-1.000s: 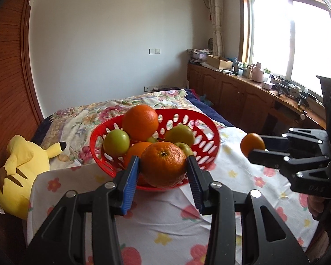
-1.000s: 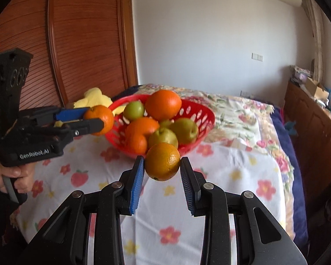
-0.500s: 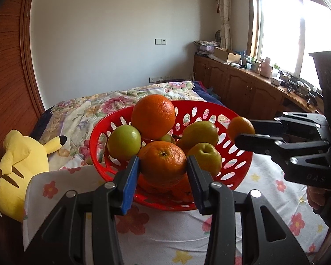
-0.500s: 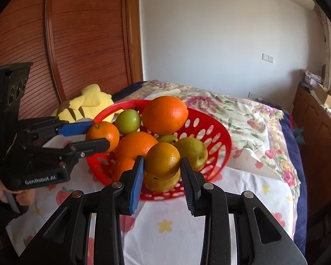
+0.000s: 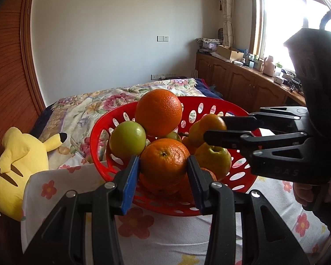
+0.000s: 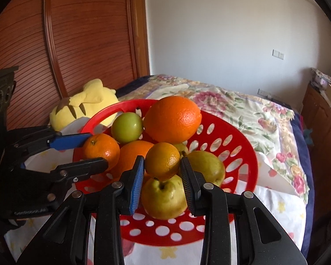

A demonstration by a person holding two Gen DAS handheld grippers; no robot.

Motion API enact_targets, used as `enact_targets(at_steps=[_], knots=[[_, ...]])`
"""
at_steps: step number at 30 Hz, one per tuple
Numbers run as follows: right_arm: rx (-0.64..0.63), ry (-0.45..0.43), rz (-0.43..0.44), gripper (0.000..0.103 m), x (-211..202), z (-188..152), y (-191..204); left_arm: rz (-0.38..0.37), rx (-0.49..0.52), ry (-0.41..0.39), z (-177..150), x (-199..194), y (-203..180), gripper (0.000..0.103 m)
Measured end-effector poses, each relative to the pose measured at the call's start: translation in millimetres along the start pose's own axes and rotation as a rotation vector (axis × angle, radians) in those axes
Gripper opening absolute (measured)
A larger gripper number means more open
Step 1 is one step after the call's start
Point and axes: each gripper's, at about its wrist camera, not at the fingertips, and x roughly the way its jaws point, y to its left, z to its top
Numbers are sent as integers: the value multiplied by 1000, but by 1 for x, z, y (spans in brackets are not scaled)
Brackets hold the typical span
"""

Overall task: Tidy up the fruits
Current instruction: 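Carry both oranges over the red basket and open both tools to drop them, then withdraw both open tools up and away from the red basket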

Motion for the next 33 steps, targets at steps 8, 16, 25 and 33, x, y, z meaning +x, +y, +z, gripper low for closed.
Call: enact_targets(at_steps=[8,16,25,33], knots=[[6,16,-4,33,15,-3,1,-3,-9,7,-4,5,0,42],[17,6,-21,35,9,-10,-2,-3,-8,3,-4,6,0,43],[28,-15,-32,39,-8,-22,-3,0,-14,-9,6,5,2,42],[60,-34,-33,42,-18,-25,-8,4,-4,-19,20,11,-3,43]])
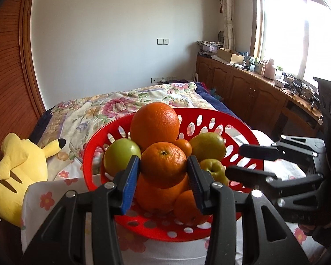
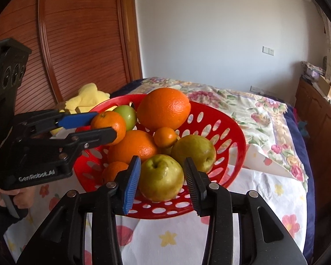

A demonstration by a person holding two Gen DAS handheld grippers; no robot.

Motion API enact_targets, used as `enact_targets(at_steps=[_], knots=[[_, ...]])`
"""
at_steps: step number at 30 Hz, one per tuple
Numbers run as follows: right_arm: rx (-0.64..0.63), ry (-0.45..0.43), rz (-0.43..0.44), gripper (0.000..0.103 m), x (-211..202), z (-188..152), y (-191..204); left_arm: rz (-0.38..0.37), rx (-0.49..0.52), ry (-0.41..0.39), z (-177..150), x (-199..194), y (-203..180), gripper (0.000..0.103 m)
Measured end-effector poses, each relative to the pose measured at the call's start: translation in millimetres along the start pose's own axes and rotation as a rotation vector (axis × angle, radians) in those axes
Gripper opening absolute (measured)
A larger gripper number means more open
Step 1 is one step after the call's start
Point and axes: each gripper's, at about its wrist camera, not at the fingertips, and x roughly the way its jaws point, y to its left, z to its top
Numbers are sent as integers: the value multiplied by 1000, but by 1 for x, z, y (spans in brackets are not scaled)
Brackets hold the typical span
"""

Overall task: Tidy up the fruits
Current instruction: 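Withdraw both open tools up and away from the red basket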

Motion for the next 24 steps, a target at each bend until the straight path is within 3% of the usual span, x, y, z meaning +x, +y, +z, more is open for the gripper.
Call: enact_targets(at_steps=[14,24], knots=[[47,-30,-18,49,-19,-12,6,24,-25,-13,-18,-26,-3,54],[80,-76,-76,60,-52,-31,22,47,-31,-54,-39,-68,-15,63]])
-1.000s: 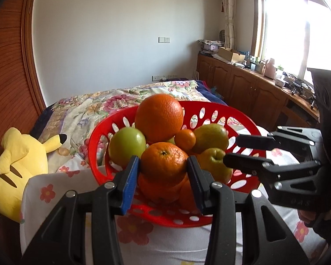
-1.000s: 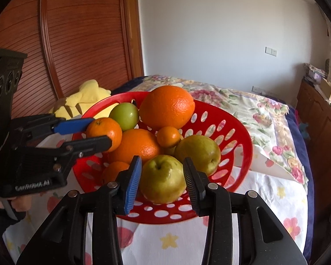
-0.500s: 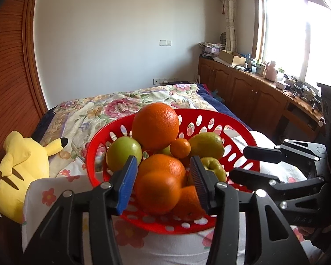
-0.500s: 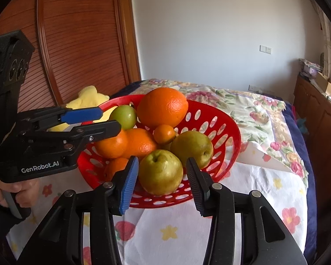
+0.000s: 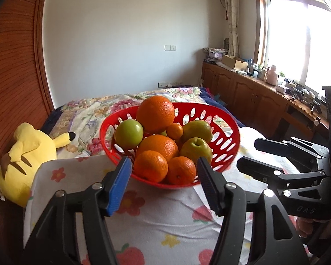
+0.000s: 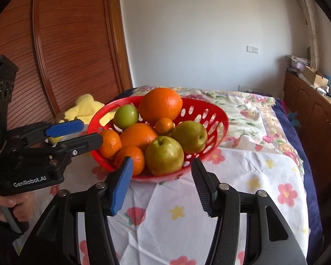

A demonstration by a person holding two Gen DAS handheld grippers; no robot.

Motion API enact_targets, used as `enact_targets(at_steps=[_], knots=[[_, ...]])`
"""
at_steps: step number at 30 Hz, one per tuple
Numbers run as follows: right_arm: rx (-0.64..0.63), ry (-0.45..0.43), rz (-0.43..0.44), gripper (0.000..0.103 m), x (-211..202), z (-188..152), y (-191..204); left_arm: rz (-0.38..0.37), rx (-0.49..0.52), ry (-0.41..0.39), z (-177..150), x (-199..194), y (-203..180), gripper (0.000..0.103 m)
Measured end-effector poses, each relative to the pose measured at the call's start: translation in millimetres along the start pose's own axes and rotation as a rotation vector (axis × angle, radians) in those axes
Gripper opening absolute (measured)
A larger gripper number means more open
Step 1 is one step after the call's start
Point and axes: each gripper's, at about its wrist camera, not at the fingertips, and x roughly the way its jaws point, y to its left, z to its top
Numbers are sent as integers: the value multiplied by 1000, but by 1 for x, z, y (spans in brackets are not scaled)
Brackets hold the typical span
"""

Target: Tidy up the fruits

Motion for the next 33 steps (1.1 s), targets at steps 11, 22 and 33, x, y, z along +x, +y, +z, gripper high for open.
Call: enact_targets(at_steps=[11,22,33], knots=[[15,-105,-69,76,-61,-8,16,36,20,-121,-6,-71,-8,70],[19,-208,-121,90,-112,-8,29,69,9,-213,-7,-126,-14,93],[21,-272,-158,103,-147,-6,38,112,29,-253,-9,-168,-22,94]])
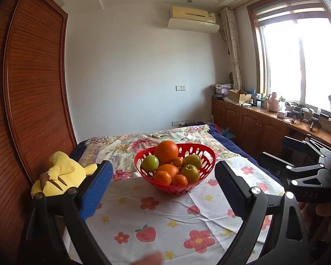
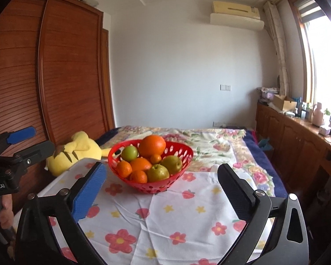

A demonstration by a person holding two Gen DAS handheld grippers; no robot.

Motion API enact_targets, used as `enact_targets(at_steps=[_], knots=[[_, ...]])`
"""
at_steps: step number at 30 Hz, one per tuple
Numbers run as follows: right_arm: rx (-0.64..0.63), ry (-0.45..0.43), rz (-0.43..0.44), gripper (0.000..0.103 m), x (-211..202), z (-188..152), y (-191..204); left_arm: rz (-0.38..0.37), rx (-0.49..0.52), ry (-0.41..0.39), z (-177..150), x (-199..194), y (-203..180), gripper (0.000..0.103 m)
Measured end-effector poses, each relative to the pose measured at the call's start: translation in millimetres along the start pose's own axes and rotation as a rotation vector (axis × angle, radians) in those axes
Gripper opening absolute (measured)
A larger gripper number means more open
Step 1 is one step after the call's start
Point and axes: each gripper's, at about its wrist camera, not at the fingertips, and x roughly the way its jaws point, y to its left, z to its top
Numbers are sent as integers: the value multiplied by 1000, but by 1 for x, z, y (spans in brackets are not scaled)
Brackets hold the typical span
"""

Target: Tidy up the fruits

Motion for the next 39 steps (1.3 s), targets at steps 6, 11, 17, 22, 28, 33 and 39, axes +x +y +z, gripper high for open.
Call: enact_targets(at_steps=[6,11,17,22,28,33,39], knots=[[-4,2,-12,103,-13,-1,2,1,-9,12,-5,-13,-1,94],[7,2,-12,103,-22,-6,2,-7,-23,33,-14,-18,0,94],[6,7,-20,103,-34,-13,2,-7,-40,53,-25,-21,-1,94],[13,7,-29,103,-41,-18,1,-1,-51,68,-33,-20,0,94],[19,17,-32,103,-41,-24,-1,4,-55,82,-40,-17,3,94],[23,29,-33,103,-39,-28,-1,5,-53,86,-41,-16,3,94],[27,36,-33,103,-39,-30,-1,4,-51,89,-43,-16,3,94]])
